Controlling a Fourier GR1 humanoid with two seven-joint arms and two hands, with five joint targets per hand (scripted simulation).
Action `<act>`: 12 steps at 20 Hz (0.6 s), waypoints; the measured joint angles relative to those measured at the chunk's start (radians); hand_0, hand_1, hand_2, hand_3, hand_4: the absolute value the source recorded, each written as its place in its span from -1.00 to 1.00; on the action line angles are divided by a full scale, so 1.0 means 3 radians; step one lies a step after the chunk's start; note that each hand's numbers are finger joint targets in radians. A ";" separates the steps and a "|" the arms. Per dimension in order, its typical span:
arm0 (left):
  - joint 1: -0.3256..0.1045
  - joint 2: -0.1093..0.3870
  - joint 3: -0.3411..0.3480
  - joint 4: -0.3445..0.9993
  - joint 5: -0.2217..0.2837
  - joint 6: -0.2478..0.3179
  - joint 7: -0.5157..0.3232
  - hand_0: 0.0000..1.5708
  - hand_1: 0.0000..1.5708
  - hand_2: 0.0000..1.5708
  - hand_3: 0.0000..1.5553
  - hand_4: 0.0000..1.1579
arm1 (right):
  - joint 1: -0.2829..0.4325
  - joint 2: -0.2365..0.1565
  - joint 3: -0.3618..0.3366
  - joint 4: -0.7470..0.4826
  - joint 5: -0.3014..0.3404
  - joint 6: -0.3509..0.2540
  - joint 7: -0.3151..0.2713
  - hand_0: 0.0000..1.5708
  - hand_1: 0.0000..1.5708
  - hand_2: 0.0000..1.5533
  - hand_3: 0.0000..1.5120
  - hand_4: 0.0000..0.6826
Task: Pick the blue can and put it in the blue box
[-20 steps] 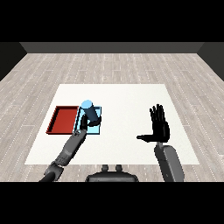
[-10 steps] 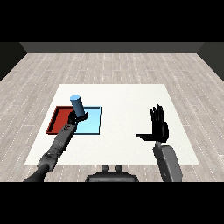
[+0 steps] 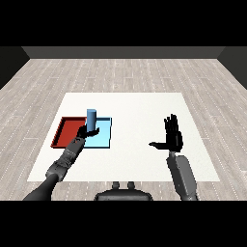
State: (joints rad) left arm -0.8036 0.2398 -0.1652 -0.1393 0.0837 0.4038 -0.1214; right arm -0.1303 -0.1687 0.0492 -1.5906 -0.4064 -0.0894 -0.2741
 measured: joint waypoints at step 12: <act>-0.0124 -0.0061 -0.0036 0.0268 -0.0152 -0.0173 0.0143 -1.00 -1.00 -1.00 -1.00 -1.00 | 0.0115 0.0029 -0.0057 0.0067 -0.0031 0.0140 -0.0132 -1.00 -1.00 -1.00 -1.00 -1.00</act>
State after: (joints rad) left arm -0.8408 0.2215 -0.1760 -0.0590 0.0382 0.3520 -0.0787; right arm -0.0957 -0.1599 0.0321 -1.5704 -0.4156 -0.0475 -0.3136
